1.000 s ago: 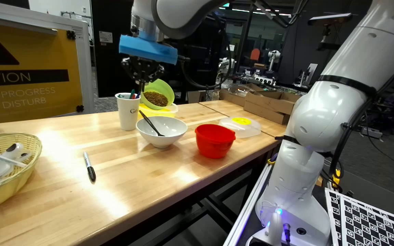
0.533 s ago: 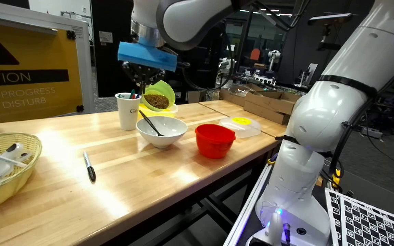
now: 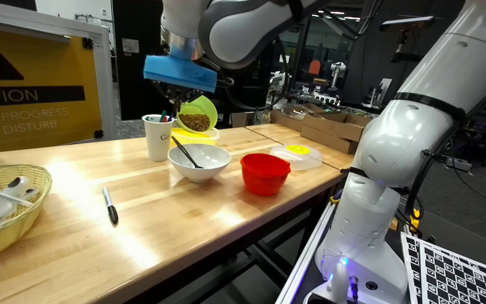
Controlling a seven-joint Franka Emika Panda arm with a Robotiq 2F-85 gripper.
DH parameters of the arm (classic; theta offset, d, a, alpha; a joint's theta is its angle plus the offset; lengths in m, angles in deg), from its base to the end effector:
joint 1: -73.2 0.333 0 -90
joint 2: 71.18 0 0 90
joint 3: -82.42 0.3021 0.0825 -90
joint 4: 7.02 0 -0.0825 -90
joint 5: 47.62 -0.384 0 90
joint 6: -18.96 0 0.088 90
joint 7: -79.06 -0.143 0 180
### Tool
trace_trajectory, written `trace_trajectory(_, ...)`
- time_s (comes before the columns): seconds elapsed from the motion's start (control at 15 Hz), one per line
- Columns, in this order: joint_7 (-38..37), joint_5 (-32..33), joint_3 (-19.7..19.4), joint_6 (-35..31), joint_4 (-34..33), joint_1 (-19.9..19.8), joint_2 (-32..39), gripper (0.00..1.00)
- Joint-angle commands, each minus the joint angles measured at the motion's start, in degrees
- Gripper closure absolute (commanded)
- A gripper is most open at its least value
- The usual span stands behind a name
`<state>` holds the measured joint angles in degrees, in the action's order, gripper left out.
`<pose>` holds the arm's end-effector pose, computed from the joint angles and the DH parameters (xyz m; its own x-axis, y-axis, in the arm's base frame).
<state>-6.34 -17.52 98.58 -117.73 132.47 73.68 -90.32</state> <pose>0.4646 0.1208 0.4095 0.5333 -0.6693 0.5173 -0.7341 -0.6701 -0.1103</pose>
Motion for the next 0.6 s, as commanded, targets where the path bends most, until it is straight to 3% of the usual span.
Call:
trace_trajectory(0.0, -3.4, 3.8, 1.0, -0.4, 0.7, -1.1, -1.5, 0.99)
trace_trajectory(0.53, -11.7, 10.5, 1.7, 0.8, 1.5, -0.1, -1.6, 0.99)
